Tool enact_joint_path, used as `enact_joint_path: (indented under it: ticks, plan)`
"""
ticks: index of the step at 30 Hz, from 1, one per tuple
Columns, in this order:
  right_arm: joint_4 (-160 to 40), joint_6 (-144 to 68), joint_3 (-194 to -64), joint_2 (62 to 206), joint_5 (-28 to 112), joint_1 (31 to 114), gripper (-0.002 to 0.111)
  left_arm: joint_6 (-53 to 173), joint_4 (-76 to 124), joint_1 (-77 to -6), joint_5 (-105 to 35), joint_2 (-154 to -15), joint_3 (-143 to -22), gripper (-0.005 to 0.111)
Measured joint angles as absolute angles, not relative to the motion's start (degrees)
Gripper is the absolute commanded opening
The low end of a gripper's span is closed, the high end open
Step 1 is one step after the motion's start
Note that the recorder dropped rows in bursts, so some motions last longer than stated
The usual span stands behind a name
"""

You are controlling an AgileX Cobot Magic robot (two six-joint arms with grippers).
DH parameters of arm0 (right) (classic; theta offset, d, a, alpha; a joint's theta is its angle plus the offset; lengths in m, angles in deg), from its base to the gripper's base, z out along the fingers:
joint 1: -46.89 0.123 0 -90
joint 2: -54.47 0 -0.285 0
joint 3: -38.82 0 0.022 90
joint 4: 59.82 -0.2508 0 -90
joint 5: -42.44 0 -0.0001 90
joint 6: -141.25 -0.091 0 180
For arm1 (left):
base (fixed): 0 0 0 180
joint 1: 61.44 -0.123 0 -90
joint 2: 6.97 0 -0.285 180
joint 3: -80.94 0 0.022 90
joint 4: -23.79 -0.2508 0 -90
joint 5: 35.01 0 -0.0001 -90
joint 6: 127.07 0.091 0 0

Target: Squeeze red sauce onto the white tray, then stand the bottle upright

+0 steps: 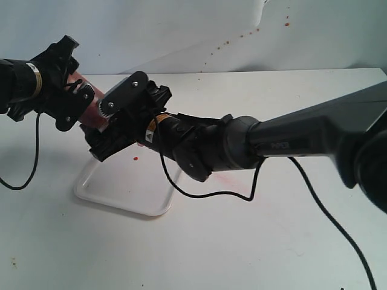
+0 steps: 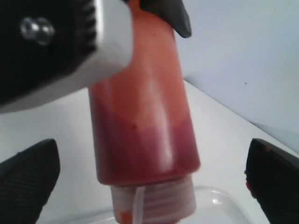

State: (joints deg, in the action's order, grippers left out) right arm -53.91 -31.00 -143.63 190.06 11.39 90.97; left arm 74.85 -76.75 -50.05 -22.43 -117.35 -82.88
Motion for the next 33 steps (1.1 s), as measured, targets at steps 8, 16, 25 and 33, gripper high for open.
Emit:
enact_joint_path:
  ticks: [8, 16, 25, 33]
  plan:
    - [-53.09, -31.21, -149.87, 194.47, 14.1, 92.2, 0.105, 74.96, -76.64, -50.05, -22.43, -117.35, -82.88, 0.0]
    - [-53.09, -31.21, -150.2, 196.6, 10.6, 92.2, 0.105, 74.96, -76.64, -50.05, -22.43, -117.35, -82.88, 0.0]
    - [-53.19, -29.78, -150.32, 198.76, 3.81, 92.2, 0.105, 74.96, -76.64, -50.05, -22.43, -117.35, -82.88, 0.0]
    - [-56.22, -28.75, -150.32, 198.69, 2.01, 92.2, 0.102, 74.96, -76.64, -50.05, -22.43, -117.35, -82.88, 0.0]
